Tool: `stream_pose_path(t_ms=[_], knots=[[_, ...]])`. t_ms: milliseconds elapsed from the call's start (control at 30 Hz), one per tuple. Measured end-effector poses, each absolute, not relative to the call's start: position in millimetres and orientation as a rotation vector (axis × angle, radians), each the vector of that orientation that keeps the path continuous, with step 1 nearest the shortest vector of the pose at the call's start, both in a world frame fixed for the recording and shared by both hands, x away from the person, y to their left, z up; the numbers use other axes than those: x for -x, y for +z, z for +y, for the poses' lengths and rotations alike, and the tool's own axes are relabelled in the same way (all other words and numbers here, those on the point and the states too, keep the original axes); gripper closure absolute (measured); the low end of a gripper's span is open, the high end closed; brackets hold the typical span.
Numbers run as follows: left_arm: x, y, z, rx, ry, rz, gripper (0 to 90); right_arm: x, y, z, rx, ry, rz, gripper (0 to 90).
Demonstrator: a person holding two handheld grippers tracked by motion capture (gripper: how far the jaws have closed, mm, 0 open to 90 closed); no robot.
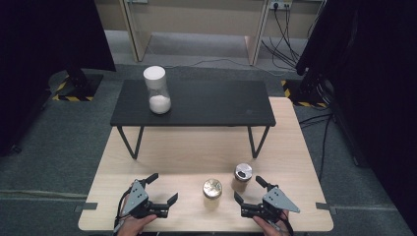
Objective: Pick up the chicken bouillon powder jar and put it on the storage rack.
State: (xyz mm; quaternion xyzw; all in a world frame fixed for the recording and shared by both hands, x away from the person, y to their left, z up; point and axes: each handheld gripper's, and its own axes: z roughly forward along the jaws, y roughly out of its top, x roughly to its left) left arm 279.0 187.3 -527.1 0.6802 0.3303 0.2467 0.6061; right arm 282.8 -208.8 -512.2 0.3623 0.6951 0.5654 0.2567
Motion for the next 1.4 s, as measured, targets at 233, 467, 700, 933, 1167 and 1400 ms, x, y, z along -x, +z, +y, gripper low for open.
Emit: stream_pose_path(t_ms=[233,467,700,933,1167,1400], knots=[[-279,-527,188,-1.572,0.573,0.766,0.5,-273,-511,-210,-0.983,1.557,1.883,3.7],[-280,-528,188,-1.574,0.571,0.774,0.5,-267,-511,-207,-0.972,1.57,1.894,3.7],[-280,-528,187,-1.573,0.571,0.772,0.5,-263,-512,-200,-0.946,1.586,1.916,3.7],[-280,-528,188,-1.573,0.571,0.773,0.5,-260,-512,-195,-0.927,1.594,1.934,3.7],[-280,-528,187,-1.574,0.569,0.773,0.5,-259,-513,-191,-0.912,1.599,1.95,3.7],[-280,-528,188,-1.574,0.569,0.773,0.5,-259,-513,-187,-0.895,1.601,1.966,3.7]])
